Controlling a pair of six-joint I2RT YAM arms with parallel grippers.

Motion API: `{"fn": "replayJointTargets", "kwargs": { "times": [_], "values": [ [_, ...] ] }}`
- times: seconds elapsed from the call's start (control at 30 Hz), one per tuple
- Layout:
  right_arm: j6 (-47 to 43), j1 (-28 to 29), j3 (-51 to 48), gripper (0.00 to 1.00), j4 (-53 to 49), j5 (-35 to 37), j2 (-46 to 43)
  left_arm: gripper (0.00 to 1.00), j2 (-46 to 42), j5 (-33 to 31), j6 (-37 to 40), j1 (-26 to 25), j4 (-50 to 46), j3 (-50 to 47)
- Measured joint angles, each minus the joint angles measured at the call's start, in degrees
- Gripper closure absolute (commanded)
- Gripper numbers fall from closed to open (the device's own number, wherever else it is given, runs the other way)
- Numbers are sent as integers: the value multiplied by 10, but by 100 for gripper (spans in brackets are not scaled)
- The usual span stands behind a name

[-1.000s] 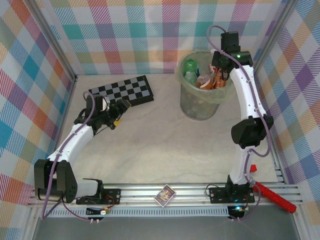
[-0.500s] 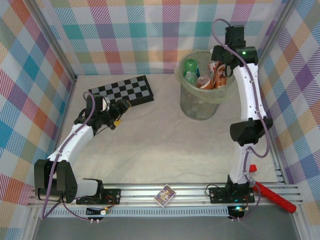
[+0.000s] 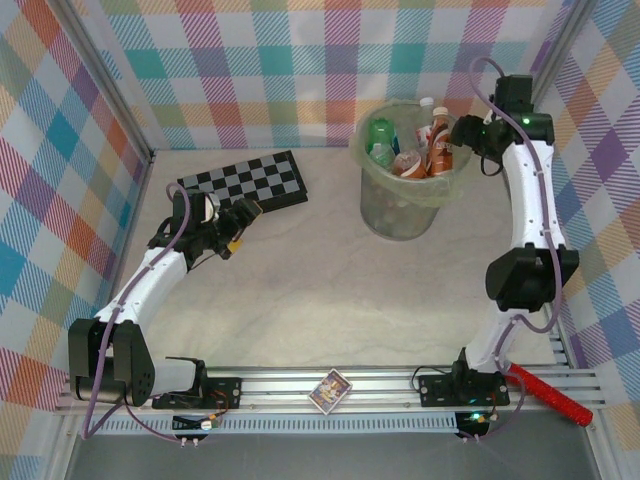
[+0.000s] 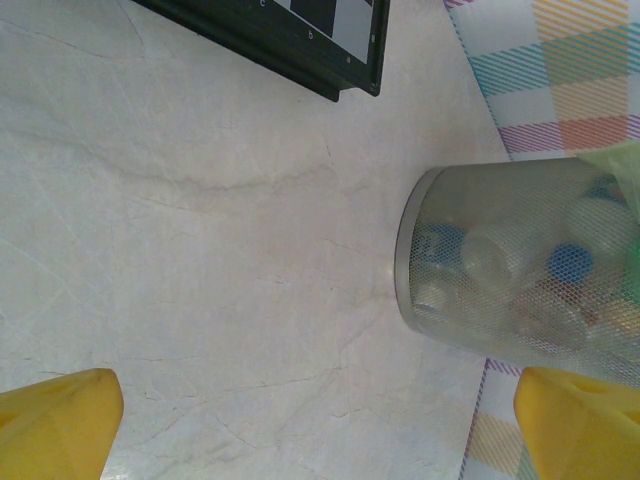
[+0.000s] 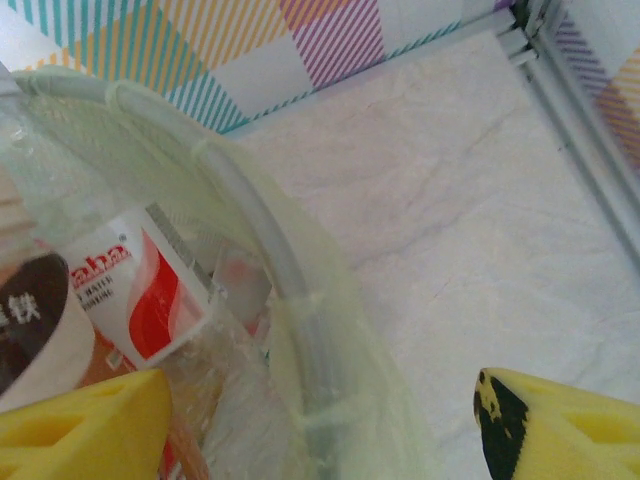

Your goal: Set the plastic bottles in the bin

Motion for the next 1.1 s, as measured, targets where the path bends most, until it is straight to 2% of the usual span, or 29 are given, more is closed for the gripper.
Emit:
{"fn": "replayJointTargets", "kwargs": {
  "times": [0.2, 0.43, 0.7, 0.77, 0.87, 1.03, 1.1],
  "values": [
    [16, -6, -43, 24, 35, -49, -31, 0, 3, 4, 3, 0, 0, 0],
    [18, -13, -124, 24, 72, -43, -95, 0, 3, -23, 65, 0, -60, 31],
    [34, -85, -187, 26, 100, -44, -165, 0, 3, -48, 112, 0, -84, 55],
    [33, -95, -212, 20, 107, -32, -179, 0, 2, -60, 123, 0, -96, 55],
    [23, -100, -310, 13, 143, -19, -227, 0, -8, -106, 145, 0, -115, 55],
    [4, -103, -483, 1, 189, -9, -301, 0, -42, -228, 191, 0, -140, 54],
    [2, -103, -539, 1, 216, -10, -322, 0, -46, -279, 207, 0, -140, 53]
  ]
}}
